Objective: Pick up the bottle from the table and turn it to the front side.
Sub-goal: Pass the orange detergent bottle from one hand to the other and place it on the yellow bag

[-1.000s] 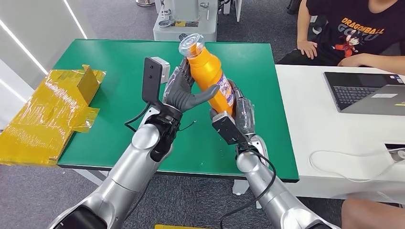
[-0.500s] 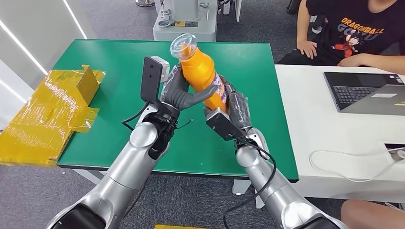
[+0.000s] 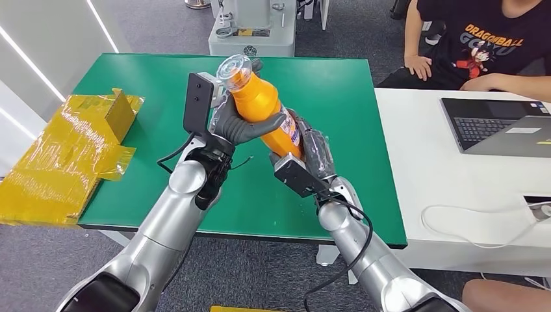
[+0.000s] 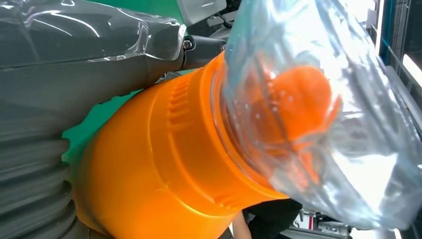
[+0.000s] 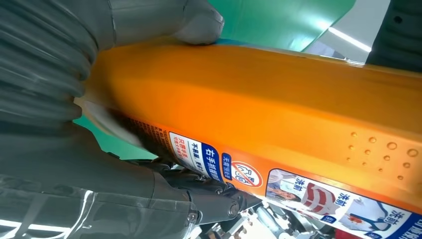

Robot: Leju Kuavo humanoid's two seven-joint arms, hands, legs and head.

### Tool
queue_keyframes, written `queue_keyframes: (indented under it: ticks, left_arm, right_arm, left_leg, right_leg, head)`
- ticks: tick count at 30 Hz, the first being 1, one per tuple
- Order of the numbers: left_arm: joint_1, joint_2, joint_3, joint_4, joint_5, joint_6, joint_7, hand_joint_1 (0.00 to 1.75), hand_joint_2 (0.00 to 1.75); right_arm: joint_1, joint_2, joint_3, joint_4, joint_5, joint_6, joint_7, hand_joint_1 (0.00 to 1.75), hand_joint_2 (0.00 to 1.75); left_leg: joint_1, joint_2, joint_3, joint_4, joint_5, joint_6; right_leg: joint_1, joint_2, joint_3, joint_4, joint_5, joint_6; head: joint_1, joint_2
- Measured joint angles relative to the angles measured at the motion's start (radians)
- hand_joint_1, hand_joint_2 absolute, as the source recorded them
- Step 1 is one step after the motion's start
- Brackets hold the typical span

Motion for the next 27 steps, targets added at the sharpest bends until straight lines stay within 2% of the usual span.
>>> queue_keyframes:
  ticks: [2, 6, 27]
  left_arm:
    - [-0.001, 0.000, 0.000, 0.010, -0.002, 0.002, -0.004, 0.00, 1.75]
    - [-0.004, -0.001, 0.000, 0.027, -0.003, 0.004, -0.006, 1.72, 1.75]
    - [-0.007, -0.011, 0.002, 0.092, 0.034, 0.037, -0.040, 1.75, 1.75]
  right_arm:
    - [0.002, -0.002, 0.000, 0.000, 0.002, -0.002, 0.002, 1.75, 1.75]
    - [0.007, -0.007, 0.000, 0.000, 0.009, -0.007, 0.008, 1.75, 1.75]
    - [0.005, -0.023, -0.004, 0.036, 0.104, -0.094, 0.071, 1.75, 1.75]
  left_leg:
    - [0.000, 0.000, 0.000, 0.000, 0.000, 0.000]
    - [0.000, 0.000, 0.000, 0.000, 0.000, 0.000]
    - [0.000, 0.000, 0.000, 0.000, 0.000, 0.000]
  right_leg:
    - [0.000, 0.000, 0.000, 0.000, 0.000, 0.000]
    - [0.000, 0.000, 0.000, 0.000, 0.000, 0.000]
    - [0.000, 0.001, -0.001, 0.000, 0.000, 0.000]
  head:
    - [0.000, 0.000]
    - [0.000, 0.000]
    - [0.000, 0.000]
